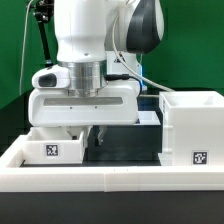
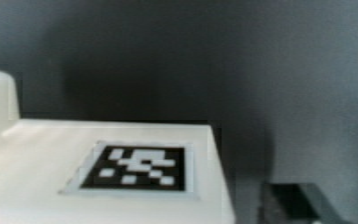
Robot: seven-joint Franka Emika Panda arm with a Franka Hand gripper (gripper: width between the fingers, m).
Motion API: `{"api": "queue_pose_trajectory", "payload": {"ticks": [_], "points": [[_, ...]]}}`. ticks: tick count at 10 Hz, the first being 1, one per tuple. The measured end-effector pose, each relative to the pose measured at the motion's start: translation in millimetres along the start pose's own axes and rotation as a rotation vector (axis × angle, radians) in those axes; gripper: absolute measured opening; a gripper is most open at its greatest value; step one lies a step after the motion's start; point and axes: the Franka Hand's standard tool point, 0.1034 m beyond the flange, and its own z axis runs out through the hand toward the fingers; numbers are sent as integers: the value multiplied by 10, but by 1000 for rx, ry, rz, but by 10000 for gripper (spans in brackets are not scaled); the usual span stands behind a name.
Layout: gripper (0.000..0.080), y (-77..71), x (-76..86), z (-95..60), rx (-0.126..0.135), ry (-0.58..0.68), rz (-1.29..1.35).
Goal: Assemble drawer
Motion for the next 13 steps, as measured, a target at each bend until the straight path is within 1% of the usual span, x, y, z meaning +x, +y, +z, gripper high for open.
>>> {"api": "queue_pose_trajectory", "payload": {"ticks": [1,2,3,9,10,11,12,13], "points": [[78,0,0,0,0,0,0],[78,0,0,0,0,0,0],[41,-1,1,0,0,0,0],[41,0,1,0,0,0,0],[42,-14,0,-15,3,-9,-19],[42,-55,32,-95,14,-19,-53],[42,-109,88,-187,17,-12,-87],[42,-155,110,-255,27,-21,-120]]}}
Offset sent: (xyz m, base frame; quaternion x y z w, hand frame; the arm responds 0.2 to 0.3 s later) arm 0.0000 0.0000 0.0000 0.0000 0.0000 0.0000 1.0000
